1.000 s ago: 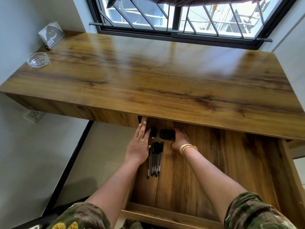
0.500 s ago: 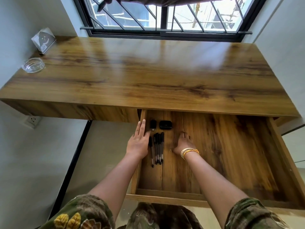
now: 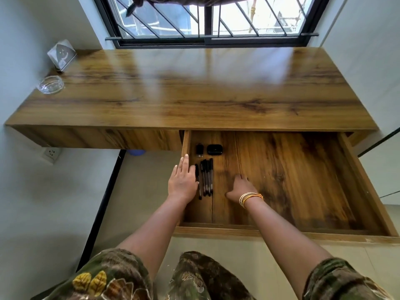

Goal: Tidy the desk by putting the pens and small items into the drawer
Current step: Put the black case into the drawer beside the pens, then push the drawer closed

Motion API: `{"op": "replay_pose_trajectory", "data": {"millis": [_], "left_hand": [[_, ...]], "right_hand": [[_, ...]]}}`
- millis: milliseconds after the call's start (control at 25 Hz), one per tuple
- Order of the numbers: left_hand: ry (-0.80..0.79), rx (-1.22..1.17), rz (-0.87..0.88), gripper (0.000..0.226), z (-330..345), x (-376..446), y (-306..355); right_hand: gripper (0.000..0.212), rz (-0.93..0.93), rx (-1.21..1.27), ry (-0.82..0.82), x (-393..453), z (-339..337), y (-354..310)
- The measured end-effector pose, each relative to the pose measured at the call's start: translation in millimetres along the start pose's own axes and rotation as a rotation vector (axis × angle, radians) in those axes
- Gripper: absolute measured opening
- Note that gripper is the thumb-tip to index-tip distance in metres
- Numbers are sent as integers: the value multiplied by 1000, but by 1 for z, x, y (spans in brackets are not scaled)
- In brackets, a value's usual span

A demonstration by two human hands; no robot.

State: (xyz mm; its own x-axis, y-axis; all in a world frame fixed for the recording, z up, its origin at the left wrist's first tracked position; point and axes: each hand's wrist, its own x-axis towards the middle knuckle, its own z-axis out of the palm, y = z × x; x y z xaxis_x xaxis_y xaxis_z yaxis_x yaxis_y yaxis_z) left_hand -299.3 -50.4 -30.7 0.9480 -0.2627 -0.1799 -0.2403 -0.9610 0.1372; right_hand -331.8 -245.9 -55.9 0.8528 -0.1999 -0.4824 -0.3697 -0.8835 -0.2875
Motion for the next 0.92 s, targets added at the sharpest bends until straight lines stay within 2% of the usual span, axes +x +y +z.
{"op": "replay_pose_trajectory", "data": {"millis": [120,240,320,400,480,520,640,760,840,920], "left_hand": [[31,-37,-78,56,5,-27,16],[67,-108,-162,50,8,-58,36],[74,-145,-216,48,9,-77,55],[16,-255,-319,48,12,-94,74],[-54,-329,-407,46,18,-108,91],[-57,-294,-403,45,22,-115,98],[88,-204,-285,41,36,-138,109],[199,-305,-211,36,44,-157,115],[325,-485,-234,30,48,-173,124],[490,-721,-446,21,51,-188,138]], "right_hand": [[74,26,83,-76,-16,-5,5],[68,50,144,-238,-40,-8,12],[67,34,120,-358,-62,-10,16],[61,-16,34,-381,-85,-8,25],[57,-69,-65,-321,-105,-5,33],[60,-96,-113,-265,-115,-3,38],[58,-225,-217,-53,-136,6,51],[44,-352,-236,110,-147,13,69],[36,-409,-93,214,-155,19,83],[25,-399,290,402,-169,30,94]]}}
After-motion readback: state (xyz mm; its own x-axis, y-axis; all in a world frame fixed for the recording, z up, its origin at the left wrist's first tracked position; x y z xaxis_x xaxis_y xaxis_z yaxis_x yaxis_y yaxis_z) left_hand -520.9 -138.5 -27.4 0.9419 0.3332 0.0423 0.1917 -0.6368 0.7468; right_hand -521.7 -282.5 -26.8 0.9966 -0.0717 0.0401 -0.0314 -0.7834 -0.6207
